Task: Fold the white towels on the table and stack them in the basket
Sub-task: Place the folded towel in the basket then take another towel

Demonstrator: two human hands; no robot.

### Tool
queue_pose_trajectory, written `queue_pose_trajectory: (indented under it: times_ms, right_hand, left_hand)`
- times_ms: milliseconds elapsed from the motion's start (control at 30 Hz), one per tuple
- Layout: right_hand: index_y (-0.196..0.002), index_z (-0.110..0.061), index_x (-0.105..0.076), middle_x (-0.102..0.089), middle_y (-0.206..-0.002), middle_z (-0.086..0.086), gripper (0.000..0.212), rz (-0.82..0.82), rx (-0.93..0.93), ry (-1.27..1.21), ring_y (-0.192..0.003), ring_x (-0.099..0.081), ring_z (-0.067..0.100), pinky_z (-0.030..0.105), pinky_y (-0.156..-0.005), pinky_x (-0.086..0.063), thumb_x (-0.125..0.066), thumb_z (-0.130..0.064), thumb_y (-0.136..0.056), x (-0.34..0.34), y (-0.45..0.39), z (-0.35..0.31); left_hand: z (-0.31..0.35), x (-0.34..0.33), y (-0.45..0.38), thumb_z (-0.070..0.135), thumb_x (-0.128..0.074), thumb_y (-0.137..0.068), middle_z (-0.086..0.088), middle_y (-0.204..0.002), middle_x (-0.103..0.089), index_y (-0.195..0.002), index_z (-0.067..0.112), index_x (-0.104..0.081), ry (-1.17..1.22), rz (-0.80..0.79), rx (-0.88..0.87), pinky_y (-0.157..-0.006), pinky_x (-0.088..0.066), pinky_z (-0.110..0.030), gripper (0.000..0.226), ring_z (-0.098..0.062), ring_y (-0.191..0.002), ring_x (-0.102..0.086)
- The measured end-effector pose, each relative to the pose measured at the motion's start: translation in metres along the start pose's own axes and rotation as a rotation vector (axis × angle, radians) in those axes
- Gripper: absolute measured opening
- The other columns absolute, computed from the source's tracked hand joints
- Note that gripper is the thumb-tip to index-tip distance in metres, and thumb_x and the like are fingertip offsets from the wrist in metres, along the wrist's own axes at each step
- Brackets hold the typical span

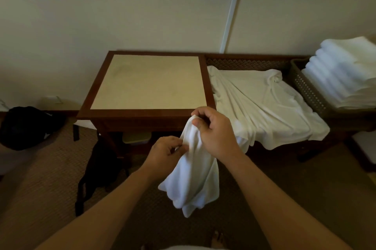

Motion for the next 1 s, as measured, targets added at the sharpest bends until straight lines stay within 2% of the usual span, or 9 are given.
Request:
queue_pose_trajectory:
  times_ms: [100,300,433,467,600,700,833,933,1000]
  right_hand:
    - [-0.102,-0.014,-0.07,-0.066,-0.094,-0.02,0.013,0.051,0.043,-0.01,-0.095,-0.062,-0.002,0.006,-0.082,-0.043,-0.065,-0.005,-0.095,0.006,-0.008,-0.013]
    - [-0.102,-0.011,-0.07,-0.07,-0.095,-0.008,0.009,0.104,0.114,-0.065,-0.091,-0.064,0.004,0.009,-0.08,-0.047,-0.066,-0.006,-0.095,0.015,-0.017,-0.036]
    - [-0.101,-0.015,-0.07,-0.068,-0.092,-0.015,0.012,0.179,0.117,-0.081,-0.089,-0.064,0.0,0.007,-0.078,-0.045,-0.066,-0.005,-0.095,0.024,-0.019,-0.044]
    - [-0.101,-0.018,-0.069,-0.067,-0.091,-0.016,0.014,0.201,0.107,-0.087,-0.088,-0.063,0.0,0.006,-0.077,-0.044,-0.065,-0.006,-0.096,0.026,-0.019,-0.045]
    - [-0.097,-0.024,-0.066,-0.066,-0.088,-0.015,0.017,0.303,0.067,-0.072,-0.084,-0.062,-0.001,0.007,-0.076,-0.044,-0.064,-0.007,-0.097,0.032,-0.022,-0.04]
    - [-0.098,-0.023,-0.067,-0.066,-0.088,-0.017,0.016,0.32,0.036,-0.072,-0.085,-0.062,-0.003,0.008,-0.077,-0.044,-0.065,-0.007,-0.096,0.028,-0.02,-0.034]
    - [-0.102,-0.021,-0.068,-0.066,-0.09,-0.018,0.015,0.276,0.046,-0.089,-0.089,-0.062,-0.002,0.012,-0.082,-0.046,-0.065,-0.007,-0.096,0.018,-0.017,-0.033]
    - [-0.103,-0.023,-0.067,-0.066,-0.093,-0.019,0.019,0.244,0.053,-0.118,-0.091,-0.062,-0.005,0.01,-0.084,-0.045,-0.065,-0.005,-0.096,0.012,-0.017,-0.036]
    - [-0.103,-0.024,-0.066,-0.066,-0.093,-0.019,0.02,0.249,0.055,-0.121,-0.091,-0.062,-0.004,0.01,-0.083,-0.045,-0.065,-0.005,-0.096,0.008,-0.018,-0.036]
  left_hand:
    - [-0.013,-0.006,0.002,0.032,-0.061,-0.101,0.018,-0.099,-0.066,-0.106,0.026,-0.076,-0.061,0.03,0.043,-0.079,-0.049,-0.021,0.016,-0.002,-0.092,-0.062]
    - [-0.042,-0.025,0.011,0.032,-0.058,-0.103,0.014,-0.096,-0.062,-0.11,0.019,-0.073,-0.177,0.119,0.154,-0.076,-0.048,-0.019,0.021,-0.002,-0.089,-0.06]
    - [-0.05,-0.025,0.017,0.029,-0.054,-0.105,0.01,-0.095,-0.062,-0.104,0.019,-0.071,-0.152,0.198,0.19,-0.082,-0.056,-0.034,0.019,-0.004,-0.087,-0.061]
    - [-0.052,-0.023,0.02,0.027,-0.055,-0.105,0.011,-0.095,-0.063,-0.103,0.018,-0.072,-0.148,0.238,0.168,-0.082,-0.056,-0.033,0.019,-0.003,-0.087,-0.062]
    - [-0.059,-0.012,0.03,0.02,-0.058,-0.103,0.018,-0.109,-0.064,-0.113,0.017,-0.074,-0.139,0.435,0.044,-0.087,-0.049,-0.012,0.019,0.013,-0.1,-0.058]
    - [-0.065,-0.006,0.029,0.019,-0.059,-0.103,0.01,-0.105,-0.069,-0.112,0.015,-0.075,-0.179,0.48,0.029,-0.086,-0.051,-0.016,0.019,0.007,-0.095,-0.061]
    - [-0.067,0.004,0.03,0.021,-0.06,-0.102,0.004,-0.101,-0.071,-0.123,0.016,-0.07,-0.104,0.558,0.196,-0.081,-0.049,-0.027,0.023,-0.007,-0.09,-0.062]
    - [-0.07,0.015,0.025,0.021,-0.059,-0.103,0.01,-0.093,-0.063,-0.116,0.019,-0.063,-0.032,0.585,0.261,-0.07,-0.045,-0.024,0.014,-0.005,-0.085,-0.059]
    - [-0.081,0.022,0.02,0.021,-0.054,-0.105,0.011,-0.094,-0.061,-0.113,0.023,-0.059,-0.063,0.536,0.276,-0.071,-0.048,-0.027,0.01,-0.007,-0.087,-0.059]
Point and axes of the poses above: each hand's wrist, its own y-axis away from the middle knuckle, its own x-axis out of the back of the hand, z = x × y, the point moved 1 cm from there along -y, towards the middle knuckle
